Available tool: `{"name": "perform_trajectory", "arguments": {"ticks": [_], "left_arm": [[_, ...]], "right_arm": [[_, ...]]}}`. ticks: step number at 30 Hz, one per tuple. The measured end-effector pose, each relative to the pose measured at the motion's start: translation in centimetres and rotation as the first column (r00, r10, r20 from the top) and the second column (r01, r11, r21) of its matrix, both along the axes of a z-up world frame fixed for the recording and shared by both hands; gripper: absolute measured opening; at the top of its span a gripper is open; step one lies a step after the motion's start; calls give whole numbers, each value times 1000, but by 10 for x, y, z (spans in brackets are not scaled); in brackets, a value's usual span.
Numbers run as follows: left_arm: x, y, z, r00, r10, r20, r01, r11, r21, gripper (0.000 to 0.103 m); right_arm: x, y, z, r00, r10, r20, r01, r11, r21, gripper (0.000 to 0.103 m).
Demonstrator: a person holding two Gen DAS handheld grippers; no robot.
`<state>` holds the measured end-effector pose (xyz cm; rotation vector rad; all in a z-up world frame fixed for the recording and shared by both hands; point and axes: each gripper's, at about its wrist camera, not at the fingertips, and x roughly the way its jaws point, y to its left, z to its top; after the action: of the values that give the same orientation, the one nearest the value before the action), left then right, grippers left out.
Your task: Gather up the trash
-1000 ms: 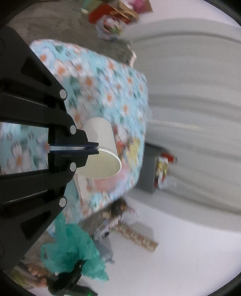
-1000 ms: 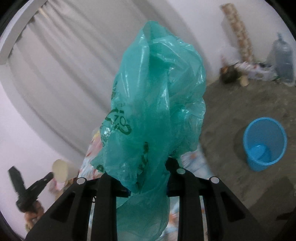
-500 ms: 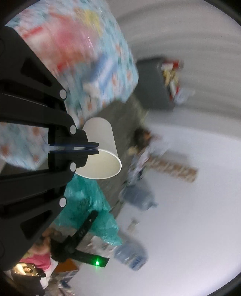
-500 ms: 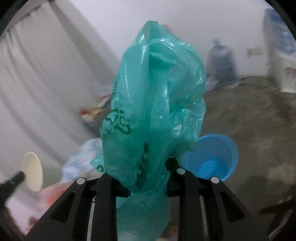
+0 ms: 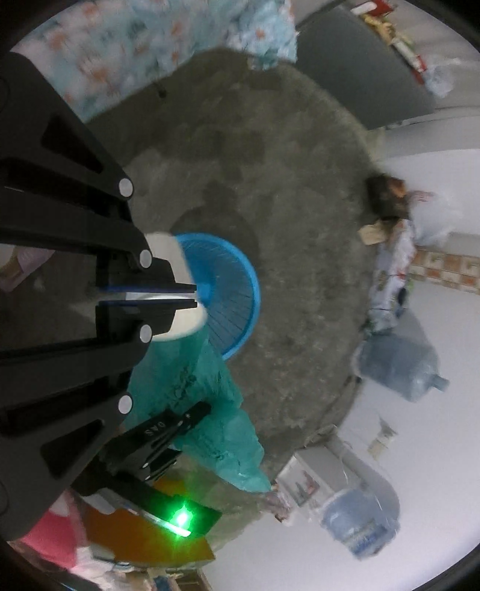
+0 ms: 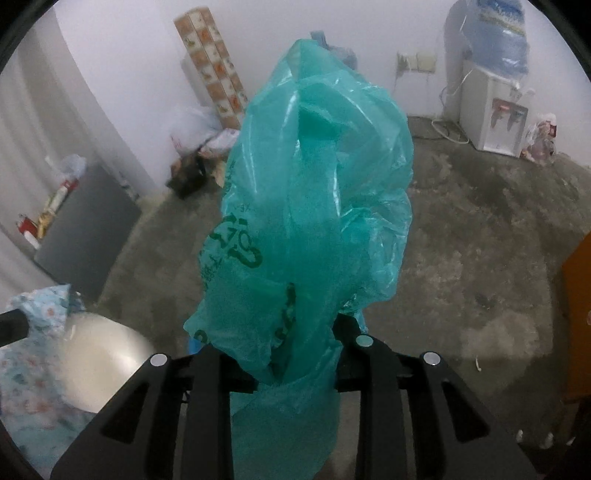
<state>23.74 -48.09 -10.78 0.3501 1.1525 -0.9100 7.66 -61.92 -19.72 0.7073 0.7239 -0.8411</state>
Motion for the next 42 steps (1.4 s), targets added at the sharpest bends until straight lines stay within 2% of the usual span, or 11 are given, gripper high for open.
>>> {"name": "perform_trajectory", "arguments": {"ticks": [2,3,5,7,10,12,13,22,31,37,42], "left_arm": [[13,-14,-31,1000,8,-20,-7,999,37,6],[17,-20,-42,1000,17,-22,-16,999,52,14],[24,-29,-58,999,34,-33,-32,997,69,22],[32,-30,-69,997,58,-42,-53,994,95,23],[37,-27,-74,994,86,-74,-79,993,89,33],[38,-20,-66,993,92,-68,-87,994,65,53],[35,-16,-58,994,97,-55,-94,994,57,54],[16,26,27,992,115,44,-111,990,-86,71],[-19,102,105,986,144,85,-119,960,-254,82],[-43,164,143,978,188,91,-145,925,-351,84],[-70,223,164,962,250,109,-190,902,-388,86]], "right_arm": [[12,-13,-14,1000,17,-10,-17,1000,13,30],[20,-18,-26,999,28,-22,-27,999,21,35],[33,-21,-41,997,58,-53,-57,998,31,47],[44,-30,-66,993,94,-75,-89,993,74,63],[56,-35,-94,981,128,-145,-109,985,134,67],[54,-33,-97,980,131,-152,-110,984,142,78],[51,-32,-95,982,117,-149,-97,986,136,83],[7,-32,-52,998,28,56,-37,986,164,86],[-19,-10,-15,986,9,164,-39,983,178,86],[-22,37,22,978,60,201,-95,981,168,86],[-14,91,77,957,186,221,-207,975,77,86]]}}
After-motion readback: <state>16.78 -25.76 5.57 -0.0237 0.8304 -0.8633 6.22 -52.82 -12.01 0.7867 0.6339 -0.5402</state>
